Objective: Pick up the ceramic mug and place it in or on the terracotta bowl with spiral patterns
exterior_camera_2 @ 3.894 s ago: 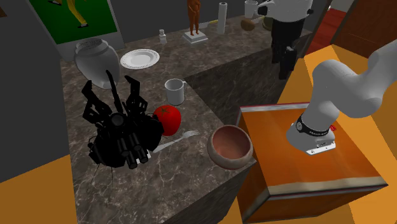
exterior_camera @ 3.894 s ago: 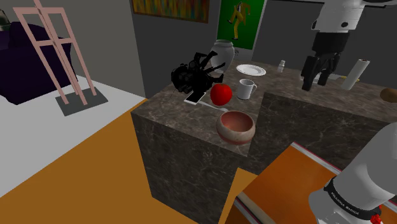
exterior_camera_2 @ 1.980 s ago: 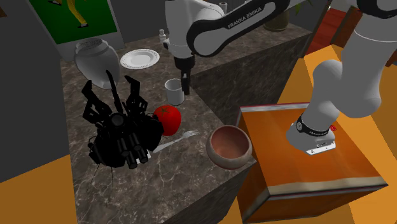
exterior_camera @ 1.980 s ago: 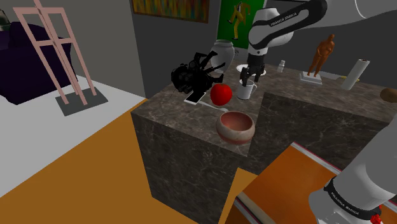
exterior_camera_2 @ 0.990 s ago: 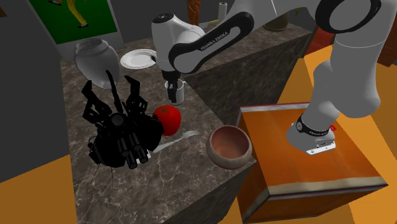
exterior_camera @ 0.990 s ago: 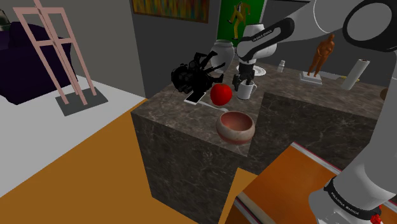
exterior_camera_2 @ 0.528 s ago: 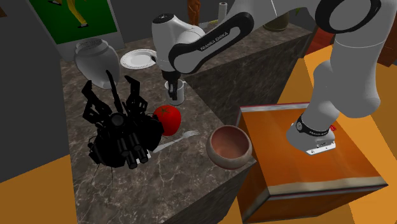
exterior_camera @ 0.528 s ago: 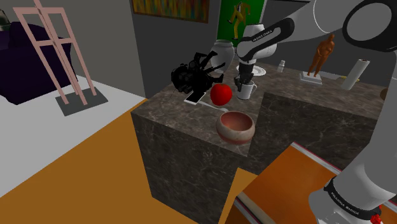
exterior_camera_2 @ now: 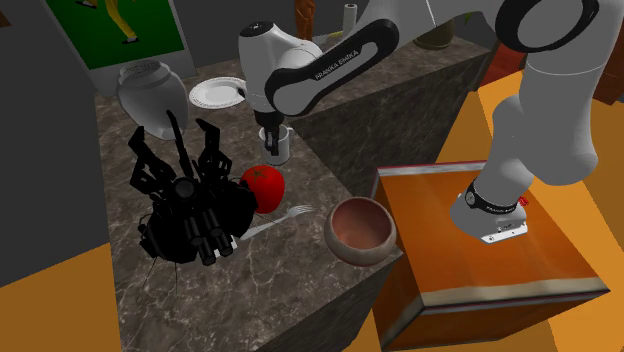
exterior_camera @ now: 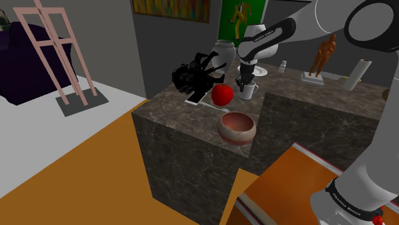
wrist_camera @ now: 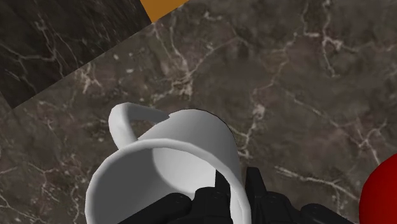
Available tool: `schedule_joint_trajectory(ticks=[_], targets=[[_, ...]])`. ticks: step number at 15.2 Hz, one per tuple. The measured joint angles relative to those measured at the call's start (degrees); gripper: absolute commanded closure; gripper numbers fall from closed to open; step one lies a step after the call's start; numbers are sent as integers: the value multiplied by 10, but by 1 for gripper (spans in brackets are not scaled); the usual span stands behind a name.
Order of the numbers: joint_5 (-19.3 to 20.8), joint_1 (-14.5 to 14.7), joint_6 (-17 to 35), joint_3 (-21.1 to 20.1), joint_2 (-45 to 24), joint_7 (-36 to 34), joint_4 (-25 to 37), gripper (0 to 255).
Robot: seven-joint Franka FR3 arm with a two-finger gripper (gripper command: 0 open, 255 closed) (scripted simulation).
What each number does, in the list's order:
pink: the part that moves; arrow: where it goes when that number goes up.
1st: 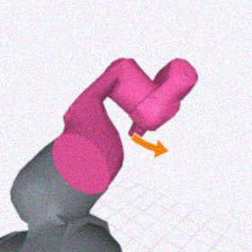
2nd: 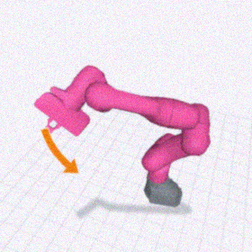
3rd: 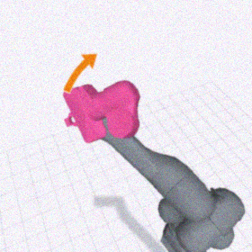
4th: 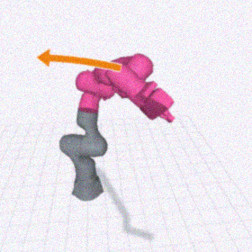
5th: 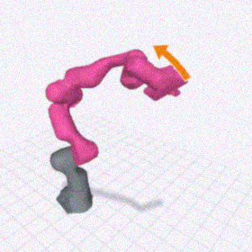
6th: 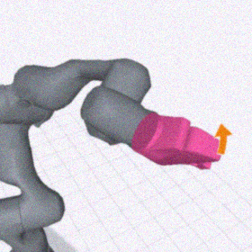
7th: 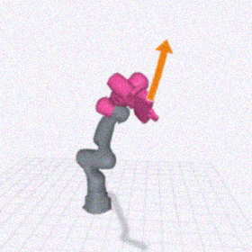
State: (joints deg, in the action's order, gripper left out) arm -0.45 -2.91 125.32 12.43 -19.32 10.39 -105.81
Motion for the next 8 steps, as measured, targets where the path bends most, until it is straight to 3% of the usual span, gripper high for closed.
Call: schedule_joint_trajectory(ticks=[8], targets=[[5, 1, -45, 2, 22, -1, 24, 255]])
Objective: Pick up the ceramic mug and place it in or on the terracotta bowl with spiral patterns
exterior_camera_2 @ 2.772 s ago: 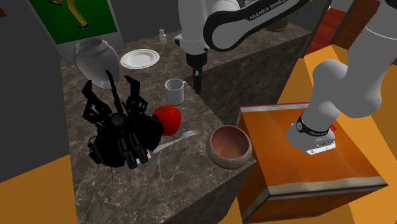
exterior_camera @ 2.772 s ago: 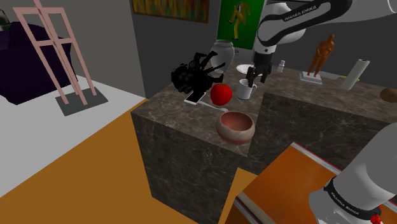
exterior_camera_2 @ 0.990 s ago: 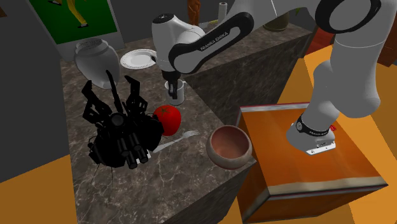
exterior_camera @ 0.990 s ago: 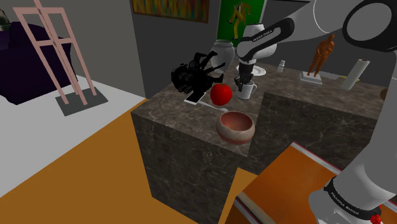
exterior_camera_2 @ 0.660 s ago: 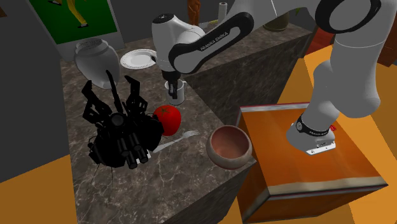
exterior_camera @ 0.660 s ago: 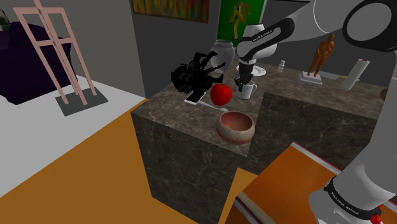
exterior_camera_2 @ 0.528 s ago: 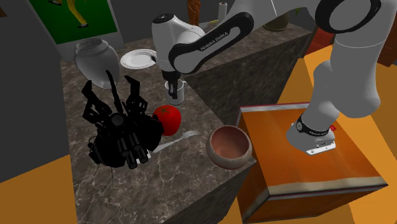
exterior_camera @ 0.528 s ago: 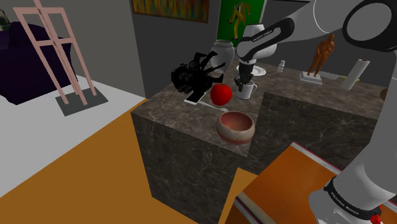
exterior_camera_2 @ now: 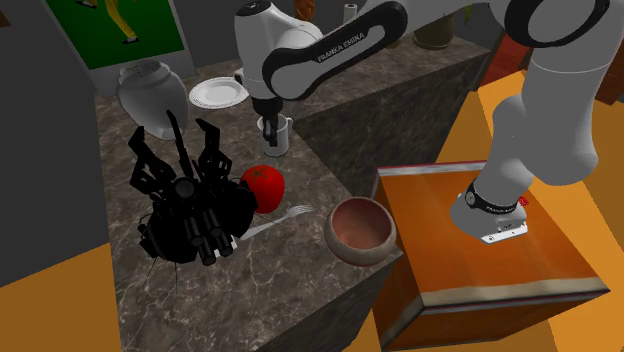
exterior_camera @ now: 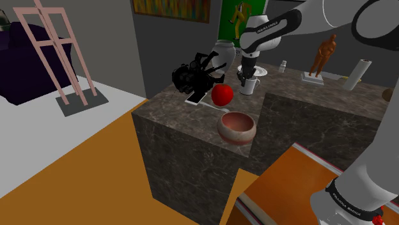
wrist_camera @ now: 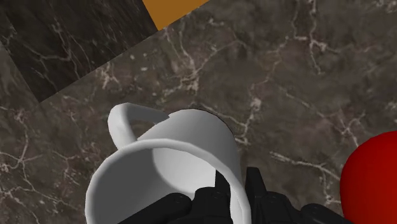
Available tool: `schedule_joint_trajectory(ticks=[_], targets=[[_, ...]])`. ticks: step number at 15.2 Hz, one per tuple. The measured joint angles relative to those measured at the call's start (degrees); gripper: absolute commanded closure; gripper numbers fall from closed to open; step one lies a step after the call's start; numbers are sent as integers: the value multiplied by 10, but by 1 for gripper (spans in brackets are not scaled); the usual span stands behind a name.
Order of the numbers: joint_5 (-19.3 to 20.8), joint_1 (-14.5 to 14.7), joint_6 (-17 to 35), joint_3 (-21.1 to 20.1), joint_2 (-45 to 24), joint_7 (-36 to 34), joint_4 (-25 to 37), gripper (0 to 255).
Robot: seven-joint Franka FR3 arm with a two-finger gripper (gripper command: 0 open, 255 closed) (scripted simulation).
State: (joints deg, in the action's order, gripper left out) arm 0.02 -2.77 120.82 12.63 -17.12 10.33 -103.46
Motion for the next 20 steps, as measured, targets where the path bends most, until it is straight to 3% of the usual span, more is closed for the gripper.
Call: schedule_joint_trajectory(ticks=[20], targets=[[8, 2, -143, 3, 39, 1, 105, 255]])
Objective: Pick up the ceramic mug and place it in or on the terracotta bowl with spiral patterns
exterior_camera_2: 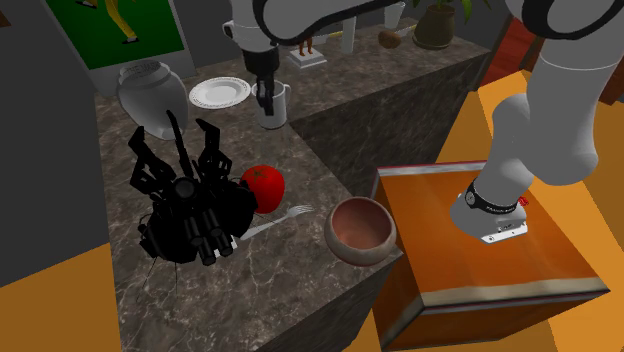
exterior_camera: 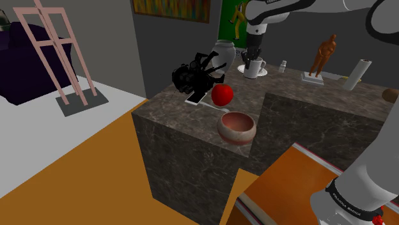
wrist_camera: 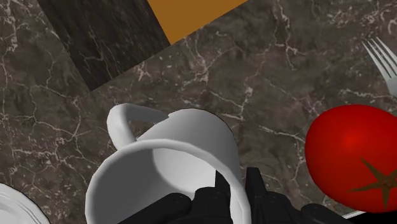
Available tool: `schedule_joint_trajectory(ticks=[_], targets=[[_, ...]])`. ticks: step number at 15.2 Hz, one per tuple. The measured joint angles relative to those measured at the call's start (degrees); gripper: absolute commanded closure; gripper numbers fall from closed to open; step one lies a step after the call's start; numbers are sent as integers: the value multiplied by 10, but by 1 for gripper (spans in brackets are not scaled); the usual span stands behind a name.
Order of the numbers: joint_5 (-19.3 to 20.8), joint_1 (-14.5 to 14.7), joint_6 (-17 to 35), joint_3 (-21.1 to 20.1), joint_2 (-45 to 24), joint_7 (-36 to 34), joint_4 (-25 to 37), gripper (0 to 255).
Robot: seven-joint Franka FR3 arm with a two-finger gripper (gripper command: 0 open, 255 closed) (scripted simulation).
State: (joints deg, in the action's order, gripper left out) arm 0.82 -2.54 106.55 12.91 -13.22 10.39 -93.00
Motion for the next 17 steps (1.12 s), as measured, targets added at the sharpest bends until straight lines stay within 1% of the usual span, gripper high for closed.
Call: schedule_joint_trajectory(ticks=[5, 8, 13, 17], targets=[[0, -1, -36, 1, 0, 2, 36, 255], [10, 14, -35, -6, 39, -20, -5, 255], [29, 47, -19, -29, 126, -80, -109, 255], [38, 69, -16, -53, 190, -129, -179, 255]])
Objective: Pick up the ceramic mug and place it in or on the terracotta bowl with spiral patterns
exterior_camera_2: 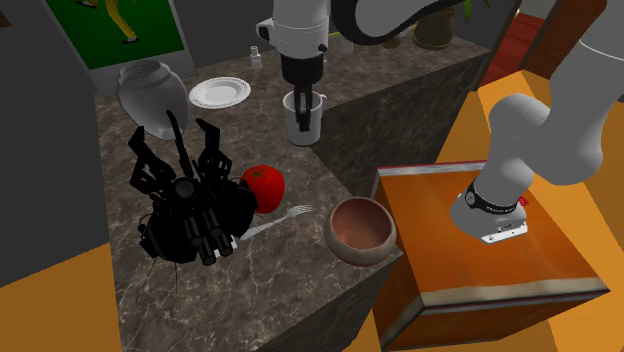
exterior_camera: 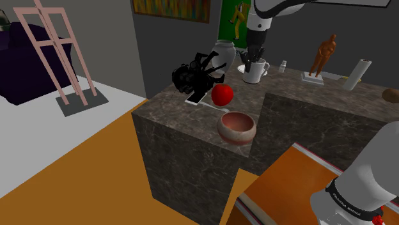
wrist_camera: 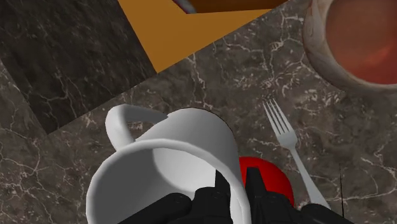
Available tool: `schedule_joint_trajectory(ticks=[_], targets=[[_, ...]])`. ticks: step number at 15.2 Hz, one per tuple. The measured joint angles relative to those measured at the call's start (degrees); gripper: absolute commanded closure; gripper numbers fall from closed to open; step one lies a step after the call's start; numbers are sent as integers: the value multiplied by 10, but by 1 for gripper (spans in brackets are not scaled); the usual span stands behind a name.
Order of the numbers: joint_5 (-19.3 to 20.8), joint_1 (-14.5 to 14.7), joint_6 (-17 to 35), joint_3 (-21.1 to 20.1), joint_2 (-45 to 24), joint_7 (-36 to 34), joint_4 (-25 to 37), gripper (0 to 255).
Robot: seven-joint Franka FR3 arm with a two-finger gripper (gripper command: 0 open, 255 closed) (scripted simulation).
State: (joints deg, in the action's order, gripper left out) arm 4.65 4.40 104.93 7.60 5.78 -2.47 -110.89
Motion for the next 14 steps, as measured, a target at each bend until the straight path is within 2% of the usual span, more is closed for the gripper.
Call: schedule_joint_trajectory(ticks=[9, 14], targets=[[-7, 46, -16, -68, 106, -111, -97, 255], [-23, 74, -30, -111, 143, -175, -124, 255]])
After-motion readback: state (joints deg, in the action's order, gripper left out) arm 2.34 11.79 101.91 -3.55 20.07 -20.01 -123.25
